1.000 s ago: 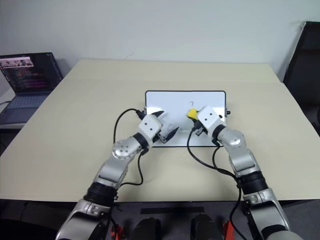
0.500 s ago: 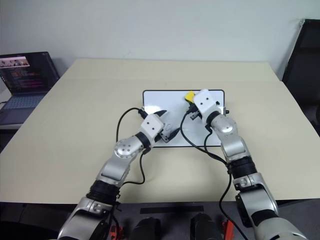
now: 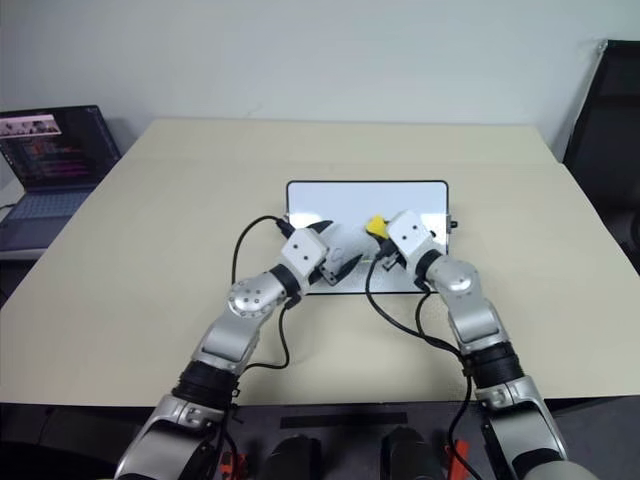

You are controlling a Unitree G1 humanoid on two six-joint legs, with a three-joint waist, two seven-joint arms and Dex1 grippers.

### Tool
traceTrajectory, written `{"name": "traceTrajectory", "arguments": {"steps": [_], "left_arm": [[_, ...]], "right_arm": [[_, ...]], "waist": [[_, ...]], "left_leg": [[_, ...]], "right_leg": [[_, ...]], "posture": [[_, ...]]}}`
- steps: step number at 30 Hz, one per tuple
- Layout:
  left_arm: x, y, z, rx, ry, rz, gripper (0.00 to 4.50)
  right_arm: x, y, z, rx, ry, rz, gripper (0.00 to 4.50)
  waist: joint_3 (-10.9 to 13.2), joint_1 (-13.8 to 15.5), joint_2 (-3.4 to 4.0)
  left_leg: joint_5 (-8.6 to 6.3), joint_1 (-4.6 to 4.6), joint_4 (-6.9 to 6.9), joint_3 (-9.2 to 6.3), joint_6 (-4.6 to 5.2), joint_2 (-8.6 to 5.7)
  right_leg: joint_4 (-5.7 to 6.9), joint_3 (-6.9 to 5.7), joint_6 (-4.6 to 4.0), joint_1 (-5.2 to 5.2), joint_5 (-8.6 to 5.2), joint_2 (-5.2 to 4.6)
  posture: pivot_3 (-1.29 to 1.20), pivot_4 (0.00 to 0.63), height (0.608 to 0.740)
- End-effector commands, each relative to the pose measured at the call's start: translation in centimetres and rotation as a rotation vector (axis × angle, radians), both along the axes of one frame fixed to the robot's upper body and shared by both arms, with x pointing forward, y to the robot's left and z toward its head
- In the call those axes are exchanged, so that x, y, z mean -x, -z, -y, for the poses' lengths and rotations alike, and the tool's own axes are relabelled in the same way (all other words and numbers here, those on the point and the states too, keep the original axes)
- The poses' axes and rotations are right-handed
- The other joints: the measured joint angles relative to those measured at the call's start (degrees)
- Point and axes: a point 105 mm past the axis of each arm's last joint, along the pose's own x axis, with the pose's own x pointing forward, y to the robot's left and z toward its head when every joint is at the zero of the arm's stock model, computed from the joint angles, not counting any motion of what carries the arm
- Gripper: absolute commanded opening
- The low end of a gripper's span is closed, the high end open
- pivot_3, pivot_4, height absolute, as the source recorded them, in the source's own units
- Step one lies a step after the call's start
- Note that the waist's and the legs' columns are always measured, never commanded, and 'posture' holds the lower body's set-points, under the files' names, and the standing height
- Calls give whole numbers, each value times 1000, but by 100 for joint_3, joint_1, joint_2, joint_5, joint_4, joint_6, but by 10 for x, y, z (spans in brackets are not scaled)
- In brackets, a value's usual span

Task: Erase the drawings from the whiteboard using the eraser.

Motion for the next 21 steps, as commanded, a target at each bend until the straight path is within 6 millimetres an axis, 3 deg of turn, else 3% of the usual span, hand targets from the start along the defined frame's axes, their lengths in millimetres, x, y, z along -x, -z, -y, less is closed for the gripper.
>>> {"name": "traceTrajectory", "arguments": {"steps": [1, 7, 11, 21], "left_arm": [[2, -14, 5, 18, 20, 49, 4500], [1, -15, 6, 14, 27, 51, 4500], [1, -14, 6, 14, 29, 51, 4500], [14, -12, -2, 57, 7, 25, 4500]], "right_arm": [[-17, -14, 22, -4, 116, 43, 962], [-39, -43, 23, -45, 183, 133, 962], [-41, -51, 22, -64, 182, 162, 962], [-10, -50, 19, -95, 77, 138, 962]], "waist": [[0, -1, 0], [0, -3, 0], [0, -1, 0], [1, -7, 1]], "left_leg": [[0, 0, 0, 1, 0, 0], [1, 1, 2, 4, 1, 0], [1, -9, -3, 3, 1, 0], [1, -15, -5, 1, 1, 1]], "right_leg": [[0, 0, 0, 0, 0, 0], [-2, 3, 0, 2, 4, 0], [-12, 3, 0, -3, 3, 0], [-12, 3, 0, -8, 3, -1]], "posture": [[0, 150, 740], [0, 150, 740], [0, 150, 740], [0, 150, 740]]}}
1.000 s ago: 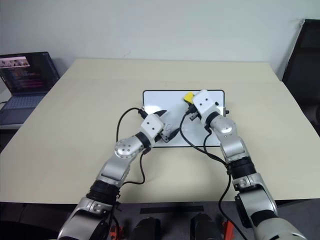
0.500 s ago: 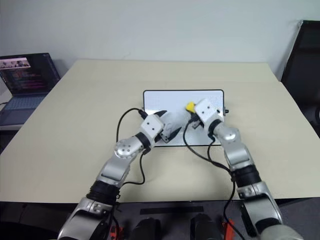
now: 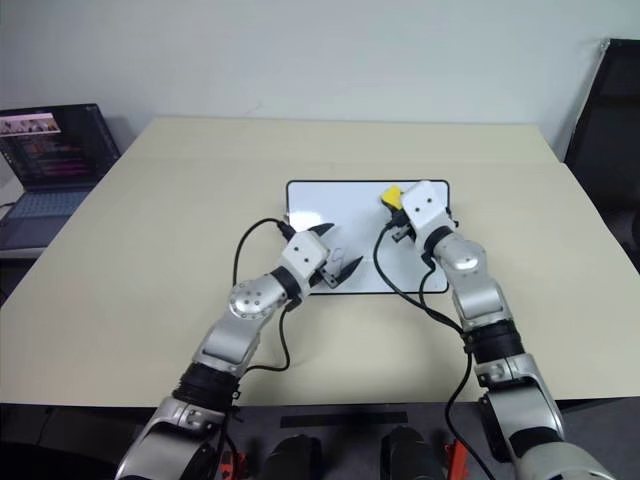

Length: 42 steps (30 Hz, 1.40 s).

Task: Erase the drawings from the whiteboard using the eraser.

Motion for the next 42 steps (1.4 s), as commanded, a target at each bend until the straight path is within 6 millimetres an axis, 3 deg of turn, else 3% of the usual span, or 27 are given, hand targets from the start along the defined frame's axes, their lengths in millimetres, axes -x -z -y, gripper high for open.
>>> {"name": "traceTrajectory", "arguments": {"steps": [1, 8, 14, 25, 34, 38, 42], "left_arm": [[13, -13, -4, 49, -1, 31, 4500], [53, 15, -29, 91, -140, -123, 4500], [66, 18, -42, 105, -237, -158, 4500], [63, 16, -48, 94, -281, -144, 4500], [68, 22, -57, 96, -322, -180, 4500], [69, 22, -56, 96, -322, -179, 4500], [70, 21, -56, 107, -332, -180, 4500]], "right_arm": [[13, -22, -1, -35, -42, 63, 962], [36, -18, -7, -66, -83, 45, 962], [40, -13, -24, -81, -116, 37, 962], [32, -1, -71, -30, -240, 28, 962], [8, 13, -86, 60, -188, 2, 962], [11, 30, -91, 152, -212, -46, 962], [34, 51, -105, 229, -337, -95, 962]], "waist": [[0, -9, 0], [2, -6, 2], [2, -3, 2], [3, -4, 2], [3, -7, 2], [2, -7, 2], [2, -6, 2]], "left_leg": [[0, -2, -1, 0, 0, 1], [-1, -5, -8, -3, 0, 7], [0, 2, 1, 0, 0, 5], [0, 1, -3, 0, 0, 5], [-1, -4, -6, 0, 0, 7], [0, 3, -3, -2, 0, 7], [0, 20, -3, 0, 0, 7]], "right_leg": [[0, 0, 0, -3, 0, 0], [4, -1, -5, -12, -3, 1], [6, 0, -5, -7, -3, 0], [2, -1, -7, -9, -4, 2], [-1, -1, -8, -12, -4, 1], [5, -2, -8, -8, -4, 1], [6, -1, -9, 6, -4, 1]], "posture": [[0, 150, 740], [0, 150, 740], [0, 150, 740], [0, 150, 740], [0, 150, 740], [0, 150, 740], [0, 150, 740]]}}
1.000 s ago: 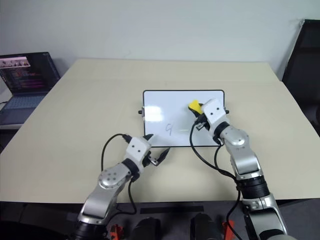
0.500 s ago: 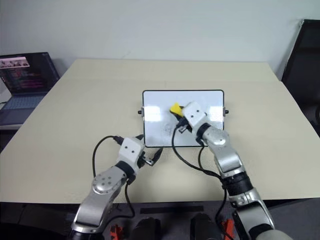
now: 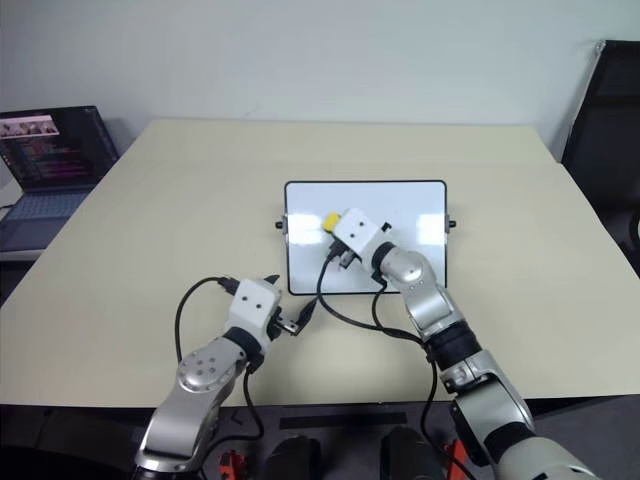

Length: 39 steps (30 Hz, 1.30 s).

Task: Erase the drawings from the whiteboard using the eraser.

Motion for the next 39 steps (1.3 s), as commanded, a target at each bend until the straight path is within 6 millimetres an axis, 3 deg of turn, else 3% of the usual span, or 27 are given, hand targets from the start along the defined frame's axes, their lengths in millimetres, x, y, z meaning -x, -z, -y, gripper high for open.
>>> {"name": "traceTrajectory", "arguments": {"steps": [1, 4, 7, 14, 19, 23, 30, 33, 39], "left_arm": [[2, -16, 4, 27, 1, 60, 4500], [4, -15, 6, 44, -2, 49, 4500], [5, -14, 5, 39, 1, 48, 4500], [3, -16, 5, 32, 9, 55, 4500], [1, -17, 6, 32, 15, 61, 4500], [0, -17, 7, 34, 20, 62, 4500], [0, -17, 5, 34, 20, 60, 4500], [0, -17, 5, 35, 18, 60, 4500], [0, -18, 5, 34, 20, 61, 4500]], "right_arm": [[25, 30, -14, 109, -126, -77, 962], [40, 46, -17, 157, -182, -137, 962], [44, 49, -17, 164, -190, -161, 962], [-6, -2, 13, 14, 78, 14, 962], [-25, -22, 34, -7, 202, 111, 962], [-11, 0, 22, 20, 107, 32, 962], [33, 51, -2, 157, -116, -186, 962], [31, 53, 3, 179, -102, -200, 962], [-5, 17, 24, 95, 86, -47, 962]], "waist": [[0, 0, 0], [0, 0, 0], [0, 3, 0], [0, 5, -1], [0, 20, -2], [-1, 19, -3], [-2, -12, -2], [-2, -6, -2], [-2, 0, -2]], "left_leg": [[0, 0, -1, 0, 0, 0], [0, -3, -2, 0, 0, 1], [0, -3, 0, -2, 0, 0], [0, 2, 4, -1, 0, -2], [0, -10, 0, -2, 0, -3], [0, -11, -1, -1, 0, -3], [0, 6, 0, 1, 0, 1], [0, 11, 1, -1, 0, 1], [1, 15, 3, 0, 1, 0]], "right_leg": [[-1, 0, 0, 0, 0, 0], [-5, 1, 0, -1, -1, 0], [0, -1, 0, -1, 0, 0], [3, -2, 0, 1, 1, 0], [-9, -4, 0, -1, 0, -2], [-9, -2, 0, -3, 0, -4], [-2, 0, 0, 4, 0, -2], [4, -1, -1, 6, 0, -1], [3, -2, -2, 9, 0, -2]], "posture": [[0, 150, 740], [0, 150, 740], [0, 150, 740], [0, 150, 740], [0, 150, 740], [0, 150, 740], [0, 150, 740], [0, 150, 740], [0, 150, 740]]}}
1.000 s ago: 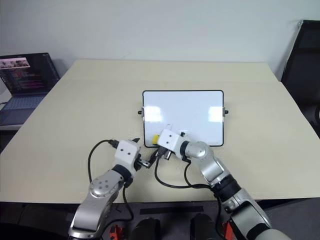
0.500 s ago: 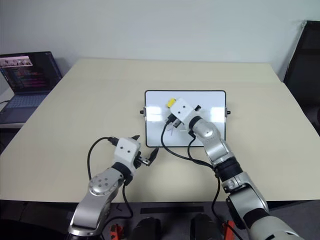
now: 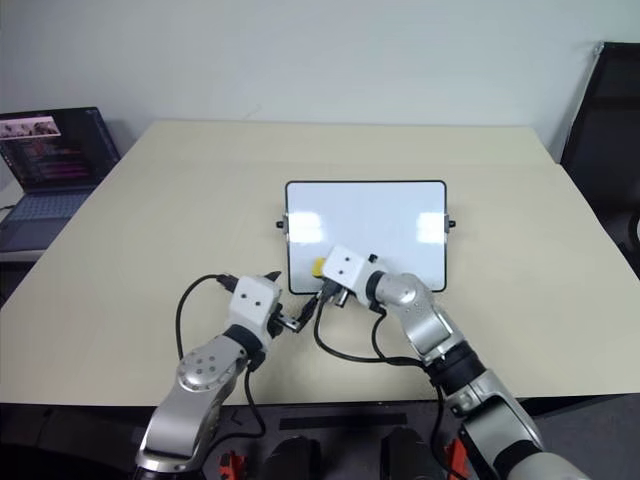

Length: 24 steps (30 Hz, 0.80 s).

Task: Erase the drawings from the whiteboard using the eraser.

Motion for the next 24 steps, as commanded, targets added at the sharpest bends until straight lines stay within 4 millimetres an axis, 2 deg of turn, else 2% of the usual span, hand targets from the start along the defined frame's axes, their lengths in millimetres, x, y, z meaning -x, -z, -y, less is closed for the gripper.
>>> {"name": "traceTrajectory", "arguments": {"steps": [1, 4, 6, 11, 15, 20, 24], "left_arm": [[-1, -11, 1, 8, 8, 44, 4500], [-1, -11, 3, 9, 13, 45, 4500], [-2, -11, 4, 10, 17, 45, 4500], [-1, -10, 10, 13, 39, 40, 4500], [-2, -10, 9, 11, 38, 42, 4500], [-2, -11, 8, 9, 38, 43, 4500], [-3, -11, 8, 10, 34, 44, 4500]], "right_arm": [[-34, -18, 37, -36, 219, 90, 962], [-51, -41, 56, -92, 348, 182, 962], [-53, -44, 60, -93, 364, 206, 962], [-29, -10, 44, -46, 216, 66, 962], [8, 29, 31, 63, 51, -79, 962], [21, 30, 20, 77, -4, -108, 962], [9, 21, 24, 82, 39, -65, 962]], "waist": [[0, 4, 0], [0, 29, -1], [-1, 30, -2], [-2, 23, -4], [-2, 7, -3], [-2, -23, -2], [-1, -21, -3]], "left_leg": [[0, 0, 0, 0, 0, 0], [0, -4, 0, -2, 0, -3], [0, -10, 1, -1, 0, -5], [0, -14, -5, 1, 0, -3], [0, -8, -5, 0, 0, -1], [0, 4, -4, 4, 0, 3], [0, 4, -4, 4, 0, 2]], "right_leg": [[0, 0, 0, 0, 0, 0], [-2, -1, 0, 0, 0, -2], [-6, 0, 1, -1, 1, -4], [-14, 1, 2, -2, 0, -5], [-10, 1, 1, -1, 0, -4], [-5, 1, -8, 0, -5, -4], [-5, 0, -32, 0, -19, -3]], "posture": [[0, 150, 740], [0, 150, 740], [0, 150, 740], [0, 150, 740], [0, 150, 740], [0, 150, 740], [0, 150, 740]]}}
